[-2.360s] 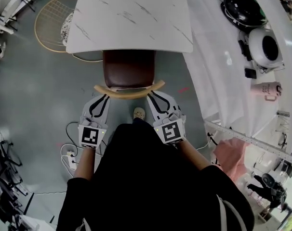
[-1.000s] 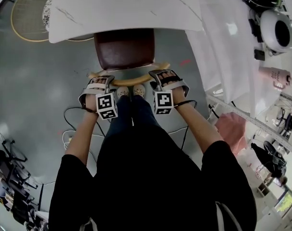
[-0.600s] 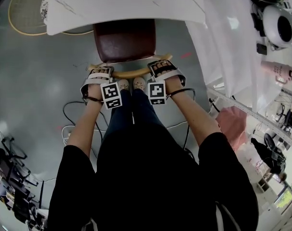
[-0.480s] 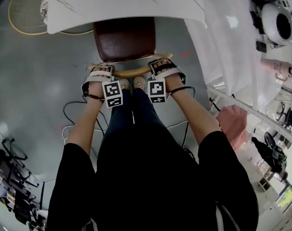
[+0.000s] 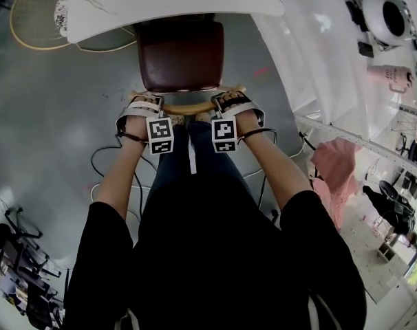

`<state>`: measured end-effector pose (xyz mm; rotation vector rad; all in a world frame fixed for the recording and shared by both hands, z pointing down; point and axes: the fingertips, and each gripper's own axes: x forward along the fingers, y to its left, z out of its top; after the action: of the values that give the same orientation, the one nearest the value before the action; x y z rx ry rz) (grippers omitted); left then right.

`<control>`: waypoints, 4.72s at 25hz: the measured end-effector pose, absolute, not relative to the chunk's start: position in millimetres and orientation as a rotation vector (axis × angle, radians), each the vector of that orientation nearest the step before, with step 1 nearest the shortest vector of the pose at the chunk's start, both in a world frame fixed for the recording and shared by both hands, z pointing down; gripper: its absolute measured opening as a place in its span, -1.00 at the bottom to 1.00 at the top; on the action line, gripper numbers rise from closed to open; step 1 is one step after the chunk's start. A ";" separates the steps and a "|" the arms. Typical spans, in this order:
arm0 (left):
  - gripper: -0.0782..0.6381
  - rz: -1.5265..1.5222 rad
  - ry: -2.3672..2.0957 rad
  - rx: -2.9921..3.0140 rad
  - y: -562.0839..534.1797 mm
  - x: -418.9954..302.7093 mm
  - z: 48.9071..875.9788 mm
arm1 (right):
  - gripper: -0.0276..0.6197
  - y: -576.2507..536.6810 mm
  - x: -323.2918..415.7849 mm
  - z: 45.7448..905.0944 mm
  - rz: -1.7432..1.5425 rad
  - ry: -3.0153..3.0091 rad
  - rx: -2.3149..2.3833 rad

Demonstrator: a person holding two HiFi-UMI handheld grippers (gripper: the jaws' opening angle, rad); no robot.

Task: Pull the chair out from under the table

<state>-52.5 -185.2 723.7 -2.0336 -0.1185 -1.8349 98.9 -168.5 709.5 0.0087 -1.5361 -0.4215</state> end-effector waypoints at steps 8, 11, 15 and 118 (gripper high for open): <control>-0.31 -1.868 -0.133 -2.072 -136.8 -48.6 723.5 | -0.49 -127.6 103.6 709.2 -0.418 -1.540 -0.033; -0.31 -1.888 -0.114 -2.084 -116.6 -49.4 723.8 | -0.49 -111.4 102.9 710.1 -0.435 -1.538 -0.052; -0.31 -1.911 -0.095 -2.094 -86.1 -50.3 723.5 | -0.49 -84.9 101.7 710.0 -0.453 -1.541 -0.069; -0.76 -1.446 0.708 -2.554 104.2 -56.4 551.6 | -0.85 85.9 83.1 543.5 -0.205 -1.886 0.745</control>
<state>-56.4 104.2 551.6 -2.5537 0.7083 -1.4458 83.1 85.9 543.5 0.7450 -1.8862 -0.2052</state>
